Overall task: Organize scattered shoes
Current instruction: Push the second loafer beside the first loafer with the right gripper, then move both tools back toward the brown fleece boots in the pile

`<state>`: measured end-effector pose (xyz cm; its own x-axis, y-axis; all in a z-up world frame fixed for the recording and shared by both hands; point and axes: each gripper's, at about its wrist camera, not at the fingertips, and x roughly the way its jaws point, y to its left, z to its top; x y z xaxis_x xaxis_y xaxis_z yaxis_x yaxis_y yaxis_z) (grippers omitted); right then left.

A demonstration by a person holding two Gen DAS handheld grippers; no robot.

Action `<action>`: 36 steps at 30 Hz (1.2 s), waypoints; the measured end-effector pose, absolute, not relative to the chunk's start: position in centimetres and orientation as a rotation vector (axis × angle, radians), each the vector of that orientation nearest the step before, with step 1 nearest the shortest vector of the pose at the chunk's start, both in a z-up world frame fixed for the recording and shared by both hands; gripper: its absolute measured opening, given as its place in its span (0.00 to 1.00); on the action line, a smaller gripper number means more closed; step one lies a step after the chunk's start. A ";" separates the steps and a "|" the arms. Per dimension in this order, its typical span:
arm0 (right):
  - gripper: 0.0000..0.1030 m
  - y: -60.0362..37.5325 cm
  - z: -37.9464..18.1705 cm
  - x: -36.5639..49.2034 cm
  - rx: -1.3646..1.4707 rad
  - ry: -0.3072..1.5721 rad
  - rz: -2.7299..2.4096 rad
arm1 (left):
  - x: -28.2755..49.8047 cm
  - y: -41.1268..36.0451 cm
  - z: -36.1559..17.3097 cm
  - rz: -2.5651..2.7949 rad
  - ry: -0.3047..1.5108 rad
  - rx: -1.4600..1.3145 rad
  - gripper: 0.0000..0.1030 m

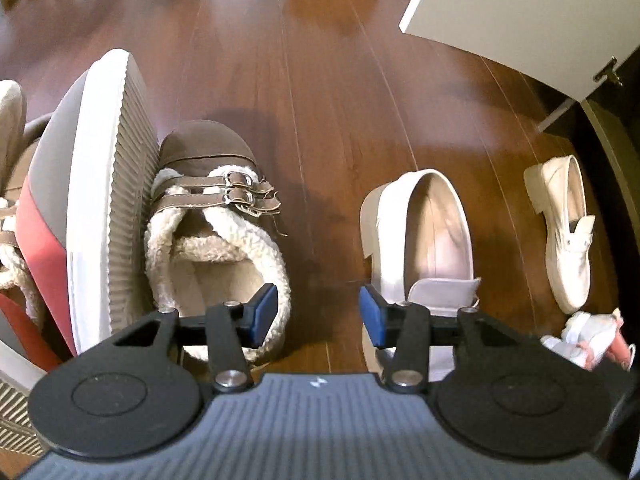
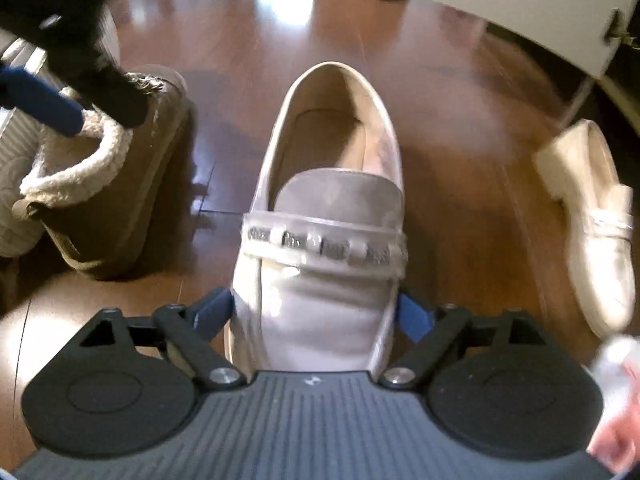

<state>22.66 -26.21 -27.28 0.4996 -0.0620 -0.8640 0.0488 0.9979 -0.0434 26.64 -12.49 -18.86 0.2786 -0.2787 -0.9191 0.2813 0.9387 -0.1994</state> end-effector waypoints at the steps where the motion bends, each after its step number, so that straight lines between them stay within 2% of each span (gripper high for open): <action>1: 0.76 -26.9 -27.2 23.2 -0.006 1.051 -0.060 | 26.5 -12.5 -18.8 -0.376 1.226 0.015 0.49; 10: 0.75 -38.2 -26.6 28.2 -0.038 1.135 -0.090 | 26.2 -13.1 -19.5 -0.417 1.252 0.019 0.49; 14: 0.81 -40.8 -26.4 27.5 -0.050 1.199 -0.124 | 25.9 -13.6 -19.9 -0.437 1.263 0.020 0.49; 17: 0.83 -40.9 -26.1 26.2 -0.091 1.155 -0.166 | 25.6 -14.1 -19.9 -0.453 1.262 0.023 0.49; 23: 0.74 -40.5 -26.1 25.4 -0.059 1.115 -0.230 | 25.3 -14.8 -19.7 -0.468 1.260 0.032 0.49; 28: 0.73 -40.4 -25.9 24.9 -0.037 1.100 -0.304 | 24.6 -14.8 -19.7 -0.468 1.266 0.040 0.49; 36: 0.81 -39.9 -25.4 24.4 -0.076 1.113 -0.347 | 21.8 -14.2 -19.4 -0.441 1.253 0.034 0.49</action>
<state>24.36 -39.88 -25.37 0.3938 -0.3113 -0.8649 0.2357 0.9436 -0.2324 21.81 -14.25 -19.36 0.2401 -0.3038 -0.9220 0.3401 0.9159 -0.2132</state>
